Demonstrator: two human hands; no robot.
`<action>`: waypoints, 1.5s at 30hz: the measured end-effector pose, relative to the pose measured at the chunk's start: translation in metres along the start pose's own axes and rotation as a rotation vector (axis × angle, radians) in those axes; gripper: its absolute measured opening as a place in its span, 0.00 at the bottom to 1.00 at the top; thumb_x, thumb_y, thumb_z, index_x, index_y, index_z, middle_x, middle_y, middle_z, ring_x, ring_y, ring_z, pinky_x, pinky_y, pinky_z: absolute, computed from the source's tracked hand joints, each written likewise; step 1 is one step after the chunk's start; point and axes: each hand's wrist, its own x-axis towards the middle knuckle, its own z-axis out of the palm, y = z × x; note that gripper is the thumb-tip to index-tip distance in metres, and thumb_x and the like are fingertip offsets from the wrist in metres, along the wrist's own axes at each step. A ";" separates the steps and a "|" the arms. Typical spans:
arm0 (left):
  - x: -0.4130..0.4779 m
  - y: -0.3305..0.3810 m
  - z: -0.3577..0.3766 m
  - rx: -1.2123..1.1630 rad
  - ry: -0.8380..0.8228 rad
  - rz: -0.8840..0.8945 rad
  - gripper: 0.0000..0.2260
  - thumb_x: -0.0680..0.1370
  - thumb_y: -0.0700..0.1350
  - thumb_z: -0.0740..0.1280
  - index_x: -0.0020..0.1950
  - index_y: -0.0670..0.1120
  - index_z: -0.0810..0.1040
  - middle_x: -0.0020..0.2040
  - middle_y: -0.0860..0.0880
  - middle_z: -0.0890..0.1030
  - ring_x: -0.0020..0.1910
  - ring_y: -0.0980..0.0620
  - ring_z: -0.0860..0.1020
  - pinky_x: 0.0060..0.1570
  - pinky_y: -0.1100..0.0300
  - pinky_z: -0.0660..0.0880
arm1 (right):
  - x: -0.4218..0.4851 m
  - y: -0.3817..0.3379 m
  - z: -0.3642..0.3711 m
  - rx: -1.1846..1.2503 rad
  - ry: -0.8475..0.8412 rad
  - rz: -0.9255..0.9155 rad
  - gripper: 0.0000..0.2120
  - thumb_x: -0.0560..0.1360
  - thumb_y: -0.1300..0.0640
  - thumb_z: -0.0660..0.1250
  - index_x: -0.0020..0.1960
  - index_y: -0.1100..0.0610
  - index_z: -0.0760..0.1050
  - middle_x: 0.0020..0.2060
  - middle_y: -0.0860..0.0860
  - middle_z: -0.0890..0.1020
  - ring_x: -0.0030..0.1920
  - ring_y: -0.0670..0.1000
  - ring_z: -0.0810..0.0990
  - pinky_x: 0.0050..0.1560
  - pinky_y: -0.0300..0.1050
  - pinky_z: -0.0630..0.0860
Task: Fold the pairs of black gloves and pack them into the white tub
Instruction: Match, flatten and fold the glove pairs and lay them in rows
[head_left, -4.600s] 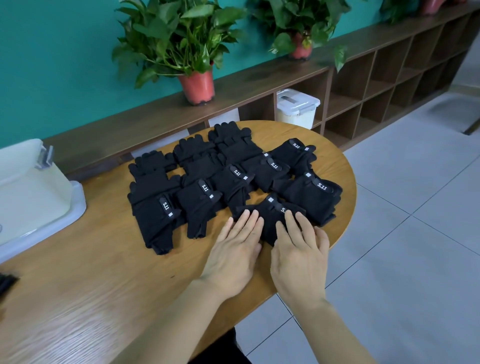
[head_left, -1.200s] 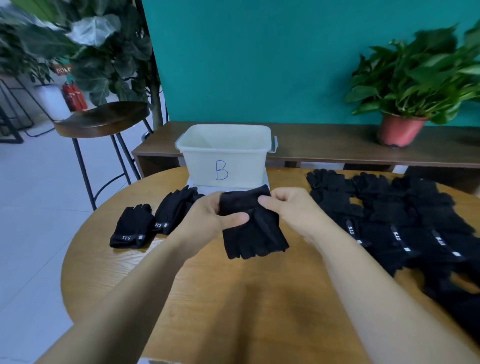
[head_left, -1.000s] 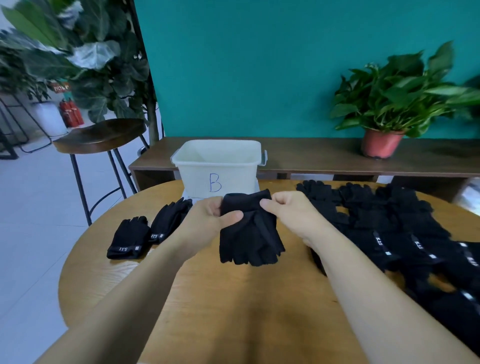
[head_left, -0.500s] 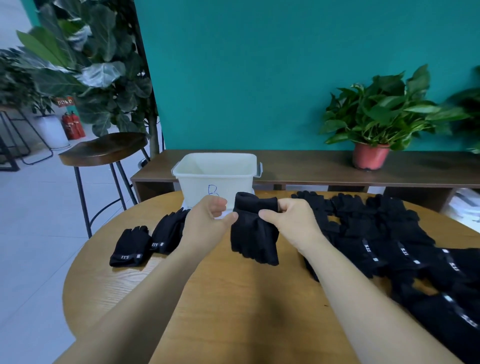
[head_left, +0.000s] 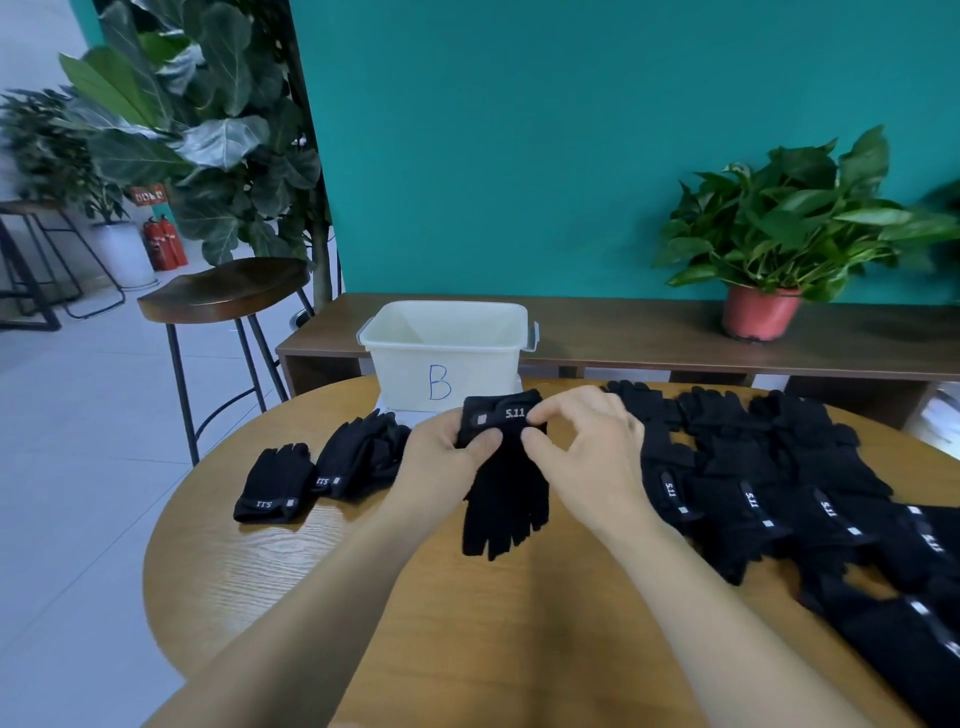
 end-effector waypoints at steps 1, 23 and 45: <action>0.001 0.001 -0.004 -0.012 -0.054 -0.036 0.08 0.81 0.39 0.66 0.53 0.49 0.84 0.48 0.50 0.87 0.49 0.51 0.85 0.57 0.47 0.80 | 0.002 0.002 -0.003 -0.008 -0.036 0.077 0.10 0.73 0.48 0.70 0.53 0.44 0.75 0.52 0.39 0.74 0.59 0.44 0.66 0.61 0.43 0.55; 0.069 -0.074 -0.018 0.314 -0.178 0.081 0.12 0.79 0.36 0.67 0.49 0.54 0.82 0.47 0.55 0.86 0.52 0.57 0.82 0.56 0.57 0.76 | 0.033 0.084 0.038 0.095 -0.360 0.193 0.03 0.73 0.57 0.72 0.44 0.49 0.81 0.41 0.44 0.82 0.49 0.50 0.79 0.54 0.51 0.76; 0.008 -0.157 0.011 1.271 -0.447 0.247 0.26 0.85 0.54 0.41 0.82 0.44 0.46 0.82 0.49 0.45 0.80 0.55 0.40 0.75 0.58 0.32 | -0.061 0.094 0.094 -0.553 -0.669 0.004 0.31 0.82 0.42 0.35 0.80 0.56 0.43 0.79 0.51 0.44 0.79 0.49 0.41 0.78 0.49 0.38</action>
